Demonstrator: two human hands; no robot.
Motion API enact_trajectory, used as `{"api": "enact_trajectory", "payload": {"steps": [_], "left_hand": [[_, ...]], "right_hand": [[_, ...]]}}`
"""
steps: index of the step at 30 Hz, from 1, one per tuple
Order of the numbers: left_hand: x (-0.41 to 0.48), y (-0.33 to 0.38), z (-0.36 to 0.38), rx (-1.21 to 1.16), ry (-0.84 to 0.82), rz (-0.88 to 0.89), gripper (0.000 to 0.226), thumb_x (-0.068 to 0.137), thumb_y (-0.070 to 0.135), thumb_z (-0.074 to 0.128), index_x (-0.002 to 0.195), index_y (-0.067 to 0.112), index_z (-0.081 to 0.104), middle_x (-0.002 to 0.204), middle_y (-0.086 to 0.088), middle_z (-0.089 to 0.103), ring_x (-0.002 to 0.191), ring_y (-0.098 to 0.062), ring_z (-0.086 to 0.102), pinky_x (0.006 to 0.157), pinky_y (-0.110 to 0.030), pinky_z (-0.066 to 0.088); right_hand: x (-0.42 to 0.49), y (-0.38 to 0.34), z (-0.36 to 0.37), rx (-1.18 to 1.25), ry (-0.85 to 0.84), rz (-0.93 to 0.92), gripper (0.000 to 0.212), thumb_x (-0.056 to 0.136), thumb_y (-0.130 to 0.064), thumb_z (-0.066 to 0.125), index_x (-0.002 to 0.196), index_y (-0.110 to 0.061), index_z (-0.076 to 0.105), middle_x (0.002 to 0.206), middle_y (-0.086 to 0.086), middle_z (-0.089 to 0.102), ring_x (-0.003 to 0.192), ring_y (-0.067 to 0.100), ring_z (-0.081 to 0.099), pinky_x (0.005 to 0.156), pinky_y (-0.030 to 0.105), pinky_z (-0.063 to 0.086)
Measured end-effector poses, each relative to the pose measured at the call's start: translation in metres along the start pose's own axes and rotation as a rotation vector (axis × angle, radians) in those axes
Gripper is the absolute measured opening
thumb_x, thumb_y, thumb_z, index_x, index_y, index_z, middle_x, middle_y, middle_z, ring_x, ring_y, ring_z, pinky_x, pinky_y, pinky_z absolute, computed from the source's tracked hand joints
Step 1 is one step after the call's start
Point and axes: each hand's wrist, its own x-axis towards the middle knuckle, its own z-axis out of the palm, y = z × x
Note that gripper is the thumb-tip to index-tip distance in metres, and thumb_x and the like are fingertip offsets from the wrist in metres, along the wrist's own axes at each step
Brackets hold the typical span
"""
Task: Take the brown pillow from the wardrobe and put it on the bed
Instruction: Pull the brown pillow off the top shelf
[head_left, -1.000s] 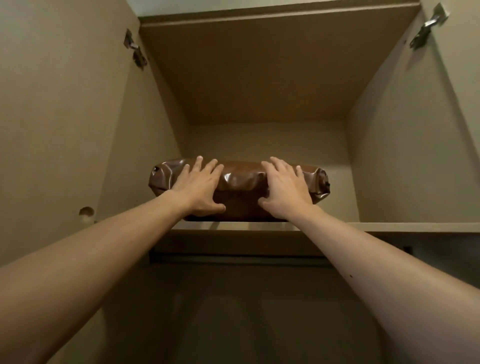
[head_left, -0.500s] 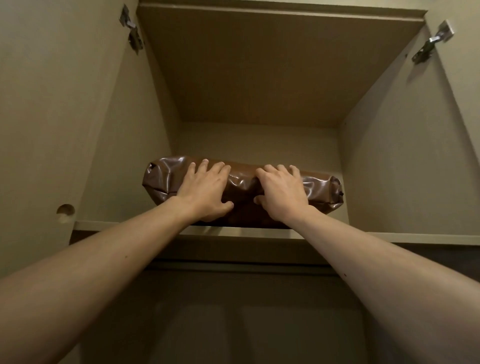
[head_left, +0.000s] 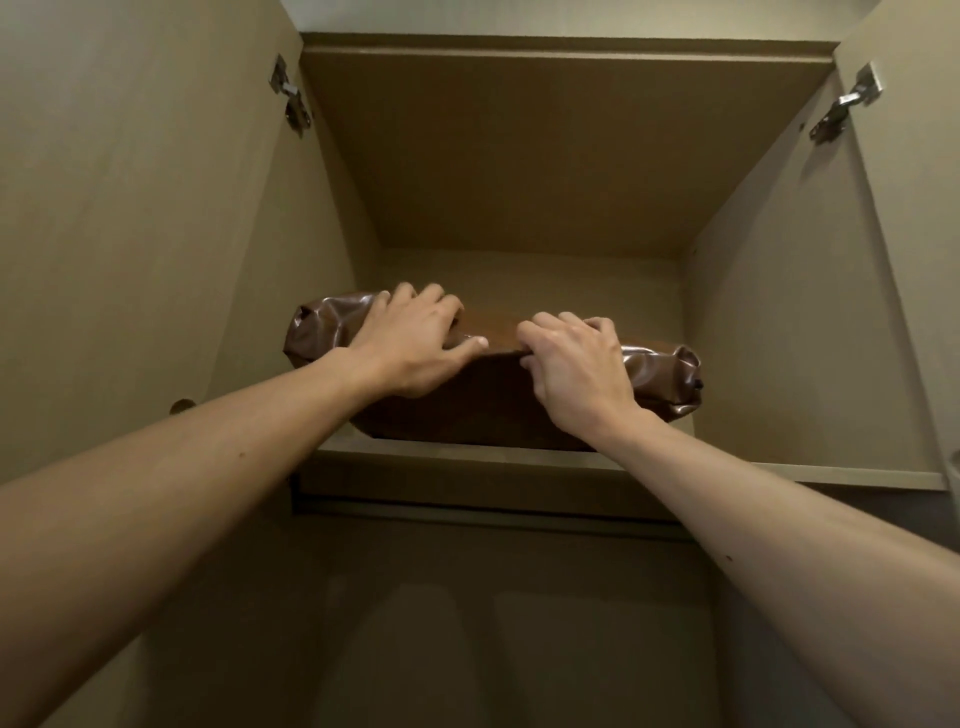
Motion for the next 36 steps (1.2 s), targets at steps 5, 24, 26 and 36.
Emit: {"api": "enact_trajectory", "payload": {"steps": [5,24,26,36], "left_hand": [[-0.002,0.02,-0.045,-0.01,0.03,-0.102,0.068,0.097,0.069,0.037,0.138,0.018,0.055,0.14,-0.011,0.054,0.131,-0.034,0.047,0.112,-0.057,0.036],[-0.074,0.043,-0.082,-0.117,-0.191,-0.409,0.102,0.087,0.082,0.044,0.163,0.019,0.019,0.162,-0.019,0.031,0.143,-0.046,0.04,0.113,-0.061,0.039],[-0.084,0.043,-0.077,-0.166,-0.188,-0.444,0.105,0.085,0.083,0.047,0.164,0.022,0.015,0.165,-0.018,0.023,0.148,-0.048,0.03,0.117,-0.059,0.034],[-0.109,0.021,-0.036,-0.566,-0.142,-0.548,0.132,0.059,0.095,0.06,0.164,0.034,0.009,0.168,-0.003,0.008,0.155,-0.039,0.017,0.124,-0.057,0.024]], "right_hand": [[-0.03,-0.004,-0.049,0.076,0.085,-0.002,0.006,0.1,-0.015,0.061,0.103,-0.015,0.067,0.101,0.0,0.064,0.101,0.023,0.06,0.097,0.049,0.043],[-0.085,-0.003,-0.12,0.305,0.011,0.228,0.05,0.096,-0.053,0.058,0.135,-0.022,0.059,0.125,-0.002,0.059,0.118,0.018,0.053,0.103,0.041,0.045],[-0.08,0.005,-0.116,0.301,-0.04,0.35,0.057,0.096,-0.057,0.057,0.142,-0.022,0.057,0.135,0.002,0.053,0.127,0.023,0.049,0.107,0.044,0.043],[-0.081,0.035,-0.082,0.552,-0.409,0.676,0.132,0.067,-0.09,0.064,0.167,-0.029,0.004,0.173,0.007,0.019,0.156,0.033,0.025,0.121,0.059,0.029]]}}
